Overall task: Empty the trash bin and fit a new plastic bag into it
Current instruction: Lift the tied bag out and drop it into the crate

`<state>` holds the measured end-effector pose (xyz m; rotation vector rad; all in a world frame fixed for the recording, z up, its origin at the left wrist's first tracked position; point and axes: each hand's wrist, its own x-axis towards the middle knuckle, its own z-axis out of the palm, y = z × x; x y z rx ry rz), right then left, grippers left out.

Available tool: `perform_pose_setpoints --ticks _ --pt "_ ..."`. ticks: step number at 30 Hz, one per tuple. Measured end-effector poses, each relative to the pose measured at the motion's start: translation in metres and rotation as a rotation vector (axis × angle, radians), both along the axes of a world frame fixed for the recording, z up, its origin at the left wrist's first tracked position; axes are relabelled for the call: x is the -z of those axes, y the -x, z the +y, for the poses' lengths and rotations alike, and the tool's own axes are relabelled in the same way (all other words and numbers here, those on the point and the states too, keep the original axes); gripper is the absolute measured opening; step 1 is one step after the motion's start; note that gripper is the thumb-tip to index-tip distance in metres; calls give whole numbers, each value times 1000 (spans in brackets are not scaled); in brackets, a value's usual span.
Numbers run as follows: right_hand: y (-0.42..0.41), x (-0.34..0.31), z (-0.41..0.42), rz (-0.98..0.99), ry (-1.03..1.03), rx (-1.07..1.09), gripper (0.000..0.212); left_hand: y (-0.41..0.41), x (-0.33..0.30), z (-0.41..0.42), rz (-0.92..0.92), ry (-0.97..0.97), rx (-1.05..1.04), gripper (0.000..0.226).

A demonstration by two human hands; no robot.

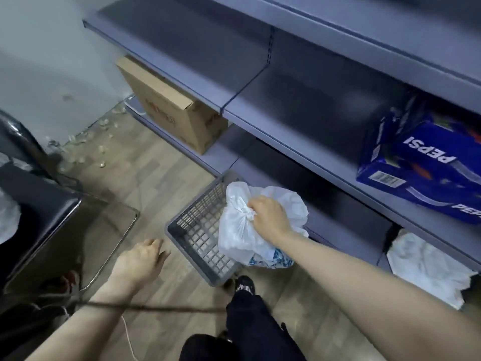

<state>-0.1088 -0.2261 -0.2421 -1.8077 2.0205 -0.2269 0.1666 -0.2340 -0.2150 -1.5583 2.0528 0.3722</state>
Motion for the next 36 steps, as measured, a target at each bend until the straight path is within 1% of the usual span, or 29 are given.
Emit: perform_pose_setpoints --ticks 3,8,14,19,23,26,29,33,36 --pt "-11 43 -33 -16 -23 30 28 -5 37 -43 32 -33 -19 46" --pt "-22 120 -80 -45 -9 63 29 -12 114 -118 90 -85 -112 47" --pt "-37 212 -114 -64 -81 73 35 -31 207 -159 104 -123 -70 46" --pt "-45 286 -126 -83 -132 78 40 -40 275 -173 112 -147 -44 43" --pt "-43 342 -132 -39 -166 67 42 -46 315 -180 108 -171 -17 45" --pt "-39 385 -133 -13 -219 61 39 -53 343 -183 116 -173 2 45" --pt "-29 423 -131 16 -232 172 35 -58 368 -184 106 -169 24 45" --pt "-2 451 -128 13 -181 345 28 -59 393 -178 71 -211 50 43" --pt "13 454 -131 17 -181 319 30 -52 400 -172 60 -234 65 42"
